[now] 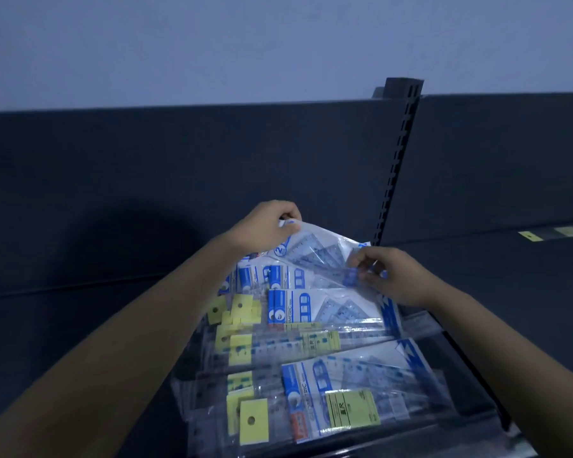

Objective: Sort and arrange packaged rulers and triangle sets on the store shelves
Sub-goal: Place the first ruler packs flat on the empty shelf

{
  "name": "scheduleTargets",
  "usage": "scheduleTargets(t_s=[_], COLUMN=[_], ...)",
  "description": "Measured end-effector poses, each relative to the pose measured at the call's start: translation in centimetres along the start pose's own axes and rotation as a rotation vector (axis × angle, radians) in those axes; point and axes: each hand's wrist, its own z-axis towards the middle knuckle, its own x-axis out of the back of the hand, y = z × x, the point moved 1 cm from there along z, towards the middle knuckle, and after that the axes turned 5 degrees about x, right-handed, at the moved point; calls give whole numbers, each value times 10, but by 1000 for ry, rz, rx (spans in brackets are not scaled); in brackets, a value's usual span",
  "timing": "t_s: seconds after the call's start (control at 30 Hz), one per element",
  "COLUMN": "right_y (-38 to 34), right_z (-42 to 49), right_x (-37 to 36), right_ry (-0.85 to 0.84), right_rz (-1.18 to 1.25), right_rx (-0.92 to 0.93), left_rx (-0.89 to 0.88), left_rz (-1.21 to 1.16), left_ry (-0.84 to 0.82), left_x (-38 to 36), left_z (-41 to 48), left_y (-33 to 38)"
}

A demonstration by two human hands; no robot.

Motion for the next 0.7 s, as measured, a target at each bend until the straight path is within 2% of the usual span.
scheduleTargets(t_s=[0.1,0.33,0.5,0.7], right_y=[4,1,-4,22], right_z=[-6,-45,-86,-127], right_x=[4,18,37,63], right_ry=[23,249,435,399], right_rz=[-40,-21,-72,-128], right_rx=[-18,-90,-106,-121], left_rx=[-51,-225,-224,-201], left_rz=[-46,-191,-400,-423], left_ry=[73,183,114,-17], left_x=[13,5,-36,-101], left_z=[2,9,16,19], left_y=[4,34,64,102])
